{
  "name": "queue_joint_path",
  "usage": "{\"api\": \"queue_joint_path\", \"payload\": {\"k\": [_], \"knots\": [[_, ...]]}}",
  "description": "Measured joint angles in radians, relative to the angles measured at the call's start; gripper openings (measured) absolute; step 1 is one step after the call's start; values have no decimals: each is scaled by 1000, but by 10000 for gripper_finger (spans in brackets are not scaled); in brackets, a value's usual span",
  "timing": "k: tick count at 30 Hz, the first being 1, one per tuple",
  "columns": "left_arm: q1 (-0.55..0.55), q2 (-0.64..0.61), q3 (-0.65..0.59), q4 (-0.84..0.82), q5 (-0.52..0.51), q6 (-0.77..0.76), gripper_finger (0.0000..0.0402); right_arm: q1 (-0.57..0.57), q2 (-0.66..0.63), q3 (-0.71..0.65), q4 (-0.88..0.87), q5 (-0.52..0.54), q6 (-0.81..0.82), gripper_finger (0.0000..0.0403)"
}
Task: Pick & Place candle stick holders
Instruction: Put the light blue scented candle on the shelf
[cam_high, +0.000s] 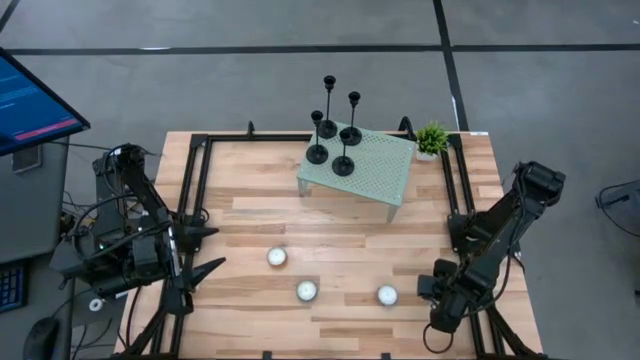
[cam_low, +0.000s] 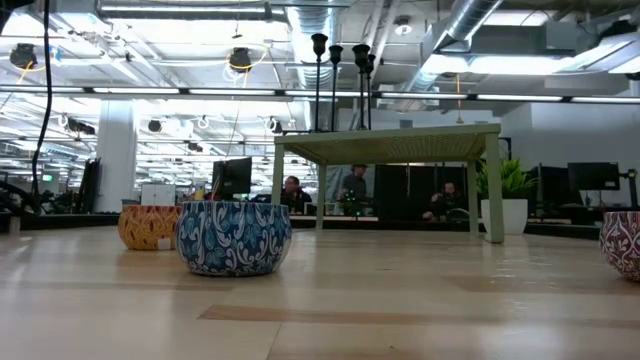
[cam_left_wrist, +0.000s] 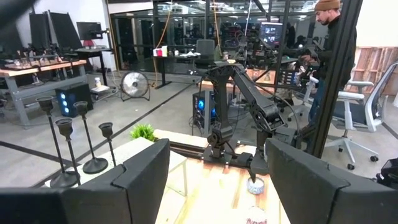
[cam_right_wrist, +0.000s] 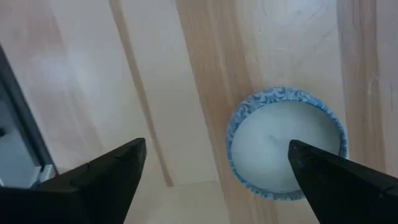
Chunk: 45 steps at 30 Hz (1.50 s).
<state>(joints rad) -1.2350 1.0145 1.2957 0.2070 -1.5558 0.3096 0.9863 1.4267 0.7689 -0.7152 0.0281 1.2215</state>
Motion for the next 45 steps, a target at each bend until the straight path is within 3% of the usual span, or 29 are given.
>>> {"api": "queue_joint_path", "payload": {"k": [8, 17, 23, 40, 45], "knots": [[0, 0, 0, 0, 0, 0, 263, 0, -2, 109, -96, 43, 2, 383], [0, 0, 0, -2, 0, 0, 263, 0, -2, 108, -242, 106, 2, 383], [0, 0, 0, -6, 0, 0, 263, 0, -2, 39, -115, 92, 3, 383], [0, 0, 0, -6, 0, 0, 263, -1, -1, -10, -101, 105, 29, 383], [0, 0, 0, -6, 0, 0, 263, 2, -1, -74, 6, 99, 66, 383]]}}
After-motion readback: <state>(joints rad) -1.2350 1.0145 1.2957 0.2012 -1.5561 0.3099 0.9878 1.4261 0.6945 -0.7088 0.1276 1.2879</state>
